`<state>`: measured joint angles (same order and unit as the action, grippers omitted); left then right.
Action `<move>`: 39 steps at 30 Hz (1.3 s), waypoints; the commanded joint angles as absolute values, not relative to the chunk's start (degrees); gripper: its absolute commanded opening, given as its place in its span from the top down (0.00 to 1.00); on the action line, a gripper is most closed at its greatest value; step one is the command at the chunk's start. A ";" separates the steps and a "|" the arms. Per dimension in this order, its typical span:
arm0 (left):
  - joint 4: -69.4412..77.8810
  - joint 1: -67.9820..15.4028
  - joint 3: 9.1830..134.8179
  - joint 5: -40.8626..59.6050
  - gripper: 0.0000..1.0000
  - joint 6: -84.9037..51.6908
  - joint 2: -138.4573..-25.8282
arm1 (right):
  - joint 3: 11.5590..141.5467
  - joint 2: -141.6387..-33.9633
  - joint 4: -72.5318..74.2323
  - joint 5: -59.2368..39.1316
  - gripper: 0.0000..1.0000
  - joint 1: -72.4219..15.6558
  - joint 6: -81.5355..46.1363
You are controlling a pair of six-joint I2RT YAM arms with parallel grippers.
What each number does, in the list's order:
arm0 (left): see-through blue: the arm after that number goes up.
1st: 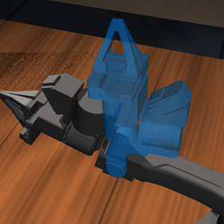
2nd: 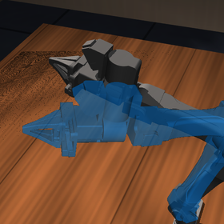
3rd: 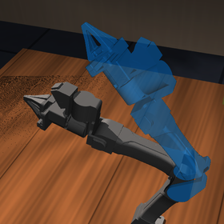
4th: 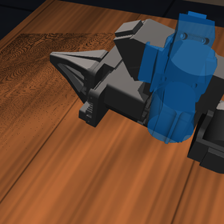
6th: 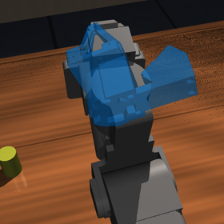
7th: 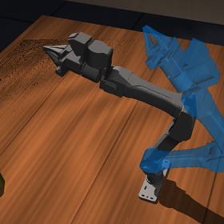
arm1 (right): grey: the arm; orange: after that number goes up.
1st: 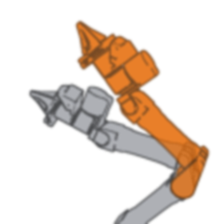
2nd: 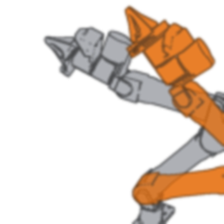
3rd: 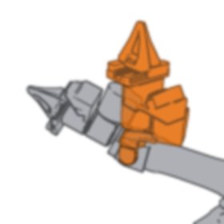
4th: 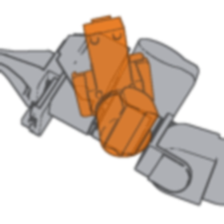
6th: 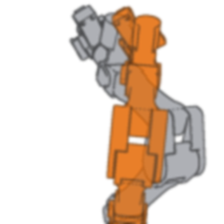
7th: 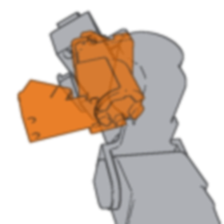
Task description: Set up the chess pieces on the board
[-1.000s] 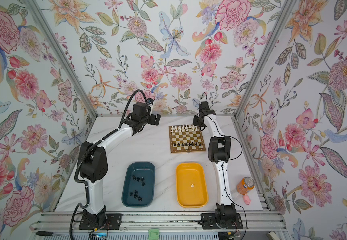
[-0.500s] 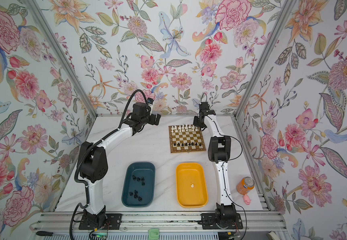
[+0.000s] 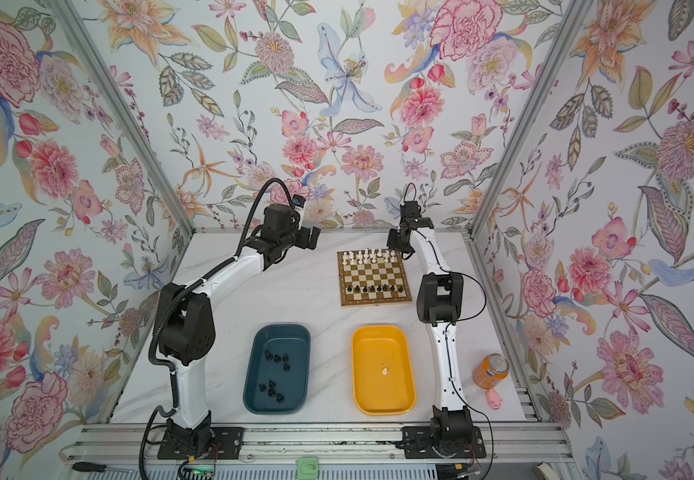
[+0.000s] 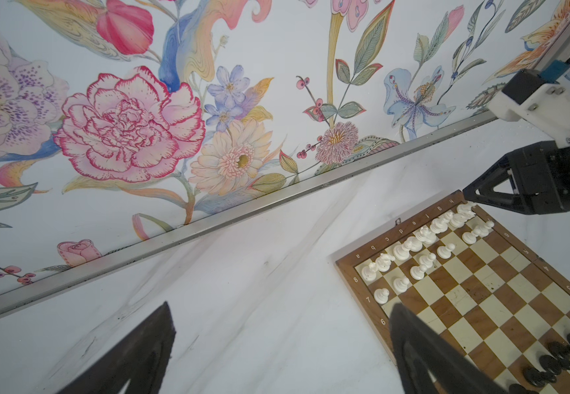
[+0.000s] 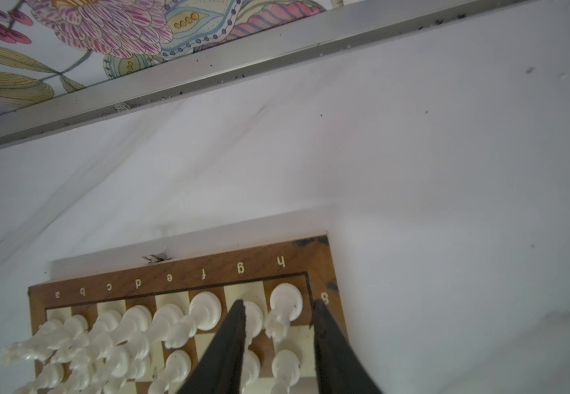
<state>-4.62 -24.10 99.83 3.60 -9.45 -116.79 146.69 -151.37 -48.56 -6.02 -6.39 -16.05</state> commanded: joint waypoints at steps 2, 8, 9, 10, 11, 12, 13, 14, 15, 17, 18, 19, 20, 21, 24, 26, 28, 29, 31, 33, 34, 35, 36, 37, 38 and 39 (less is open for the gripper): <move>-3.11 -23.45 99.67 4.28 0.01 -9.32 -117.07 | 148.15 -150.52 -49.12 -6.44 0.65 -5.98 -16.47; -2.43 -23.49 98.53 3.94 0.01 -9.57 -116.33 | 147.58 -148.35 -49.13 -4.80 0.68 -6.33 -16.20; -2.21 -23.47 98.20 3.94 0.01 -9.73 -116.12 | 147.54 -147.91 -49.13 -4.75 0.69 -6.41 -16.25; -1.85 -23.49 97.72 3.97 0.01 -9.88 -115.94 | 147.41 -147.47 -49.19 -4.81 0.70 -6.42 -16.25; -1.55 -23.47 97.27 3.97 0.01 -10.01 -115.76 | 147.30 -147.00 -49.26 -4.90 0.70 -6.57 -16.37; -1.32 -23.46 96.85 3.93 0.01 -10.10 -115.59 | 146.97 -146.51 -49.36 -5.05 0.71 -6.72 -16.37; -1.07 -23.47 96.40 3.87 0.01 -10.19 -115.32 | 146.50 -145.78 -49.39 -5.04 0.72 -6.89 -16.28; -0.78 -23.47 96.01 3.88 0.01 -10.20 -115.16 | 145.74 -145.25 -49.39 -4.99 0.73 -7.09 -16.26; -0.62 -23.47 95.67 3.85 0.01 -10.28 -115.00 | 145.16 -144.75 -49.37 -4.92 0.74 -7.27 -16.18; -0.11 -23.49 94.87 3.80 0.01 -10.36 -114.62 | 144.10 -143.91 -49.46 -5.17 0.74 -7.71 -16.18; -0.01 -23.46 94.55 3.81 0.01 -10.37 -114.38 | 143.55 -143.59 -49.48 -5.23 0.74 -7.88 -16.26; 0.22 -23.47 94.21 3.75 0.01 -10.37 -114.27 | 143.06 -143.35 -49.45 -5.36 0.73 -8.12 -16.21; 0.27 -23.47 93.90 3.74 0.01 -10.37 -114.09 | 142.59 -143.12 -49.56 -5.40 0.73 -8.34 -16.27; 0.48 -23.44 93.50 3.74 0.01 -10.37 -113.92 | 142.10 -143.01 -49.60 -5.52 0.73 -8.59 -16.34; 0.95 -23.42 92.32 3.69 0.01 -10.37 -113.26 | 141.30 -142.91 -49.85 -6.13 0.74 -9.33 -16.38; 1.03 -23.38 91.87 3.69 0.01 -10.37 -113.01 | 140.74 -143.16 -50.05 -6.31 0.75 -9.66 -16.51; 1.07 -23.38 91.63 3.79 0.01 -10.28 -112.85 | 140.02 -143.59 -50.31 -6.57 0.75 -9.84 -16.71; 1.06 -23.38 91.50 3.82 0.01 -10.20 -112.83 | 139.75 -143.85 -50.64 -6.83 0.76 -9.76 -16.87; 0.91 -23.38 91.51 3.82 0.01 -10.11 -112.81 | 139.24 -144.22 -50.88 -6.72 0.75 -9.76 -16.85; 0.86 -23.29 91.47 3.93 0.01 -10.02 -112.76 | 138.98 -144.54 -51.03 -6.32 0.75 -9.76 -16.93; 0.87 -23.29 91.49 3.90 0.01 -9.94 -112.80 | 139.11 -144.71 -51.02 -6.32 0.76 -9.69 -16.88; 0.77 -23.29 91.58 3.93 0.01 -9.93 -112.85 | 139.15 -144.83 -50.99 -6.25 0.76 -9.67 -16.95; 0.64 -23.31 91.71 4.02 0.01 -9.93 -112.93 | 139.22 -144.93 -51.08 -6.05 0.76 -9.67 -16.94; 0.59 -23.20 91.82 3.99 0.01 -9.94 -112.94 | 139.21 -145.06 -51.21 -5.95 0.76 -9.58 -16.95; 0.49 -23.20 91.98 3.96 0.01 -9.93 -113.04 | 139.17 -145.26 -51.26 -5.88 0.76 -9.51 -16.96; 0.40 -23.20 92.06 4.04 0.01 -9.93 -113.17 | 139.13 -145.37 -51.46 -5.78 0.76 -9.49 -16.89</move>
